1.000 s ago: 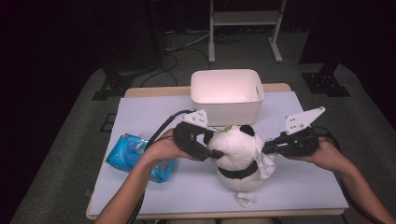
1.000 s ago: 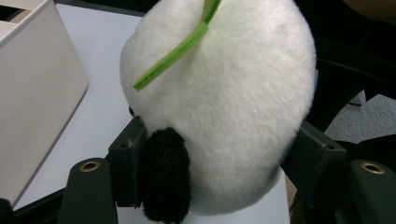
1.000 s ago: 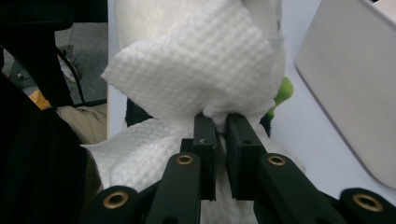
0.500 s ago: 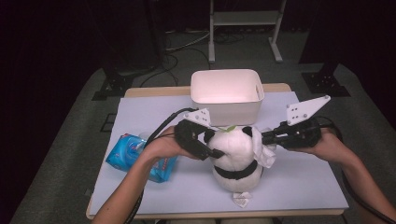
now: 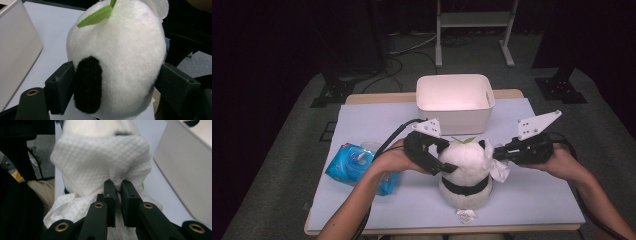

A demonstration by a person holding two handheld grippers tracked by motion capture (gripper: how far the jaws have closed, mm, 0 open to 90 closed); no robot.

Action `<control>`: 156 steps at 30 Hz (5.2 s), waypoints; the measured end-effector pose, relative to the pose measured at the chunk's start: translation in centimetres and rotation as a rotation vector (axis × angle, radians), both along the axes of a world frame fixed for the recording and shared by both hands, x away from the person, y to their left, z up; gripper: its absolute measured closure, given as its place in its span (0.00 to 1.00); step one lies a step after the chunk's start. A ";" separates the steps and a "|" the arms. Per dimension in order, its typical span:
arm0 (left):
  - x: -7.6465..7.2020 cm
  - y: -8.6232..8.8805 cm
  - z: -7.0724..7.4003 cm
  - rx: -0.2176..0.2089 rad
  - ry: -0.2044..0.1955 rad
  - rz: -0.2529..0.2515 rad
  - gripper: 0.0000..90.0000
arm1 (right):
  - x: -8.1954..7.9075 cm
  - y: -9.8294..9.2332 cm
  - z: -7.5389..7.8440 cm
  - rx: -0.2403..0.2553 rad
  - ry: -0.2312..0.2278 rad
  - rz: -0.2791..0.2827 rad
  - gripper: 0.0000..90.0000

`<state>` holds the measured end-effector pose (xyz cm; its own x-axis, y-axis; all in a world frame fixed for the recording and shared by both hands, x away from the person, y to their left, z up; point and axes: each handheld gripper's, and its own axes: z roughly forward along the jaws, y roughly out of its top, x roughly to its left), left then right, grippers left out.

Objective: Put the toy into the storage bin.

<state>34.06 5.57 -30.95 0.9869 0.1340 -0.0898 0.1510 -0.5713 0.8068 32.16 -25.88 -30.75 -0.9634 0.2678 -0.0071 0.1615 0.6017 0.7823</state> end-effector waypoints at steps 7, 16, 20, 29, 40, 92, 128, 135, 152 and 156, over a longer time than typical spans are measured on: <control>0.2 0.7 -1.0 -0.043 0.043 -0.002 0.18 | 0.1 -0.2 -1.6 -0.006 0.033 0.000 0.91; 0.0 -0.4 -0.9 -0.052 0.023 -0.006 0.28 | -0.3 -0.6 0.1 -0.016 0.010 0.003 0.91; 0.0 -1.2 -0.5 -0.027 0.014 -0.013 0.28 | -0.2 -0.3 1.7 -0.033 -0.011 0.004 0.91; -0.3 -3.2 0.2 0.008 -0.013 -0.048 0.28 | 0.0 1.3 5.3 -0.054 -0.065 0.037 0.91; -0.1 -2.6 -0.7 -0.013 -0.011 -0.041 0.16 | 0.2 1.0 3.8 -0.053 -0.034 0.025 0.91; -0.1 -2.1 -0.7 -0.017 -0.013 -0.029 0.36 | 0.5 4.0 5.7 -0.073 -0.069 0.070 0.91; -0.3 -1.1 -0.6 -0.022 -0.009 -0.028 0.23 | 0.8 3.6 4.2 -0.054 -0.035 0.058 0.91; 0.1 -1.0 -1.1 -0.021 0.023 -0.017 0.16 | 0.8 3.2 3.8 -0.053 -0.019 0.051 0.92; -0.2 -2.6 -0.1 -0.012 0.009 -0.047 0.39 | 0.4 2.9 5.7 -0.048 -0.063 0.044 0.92; -0.1 -2.7 -0.7 -0.011 0.018 -0.051 0.39 | 0.2 3.7 5.7 -0.083 -0.072 0.054 0.92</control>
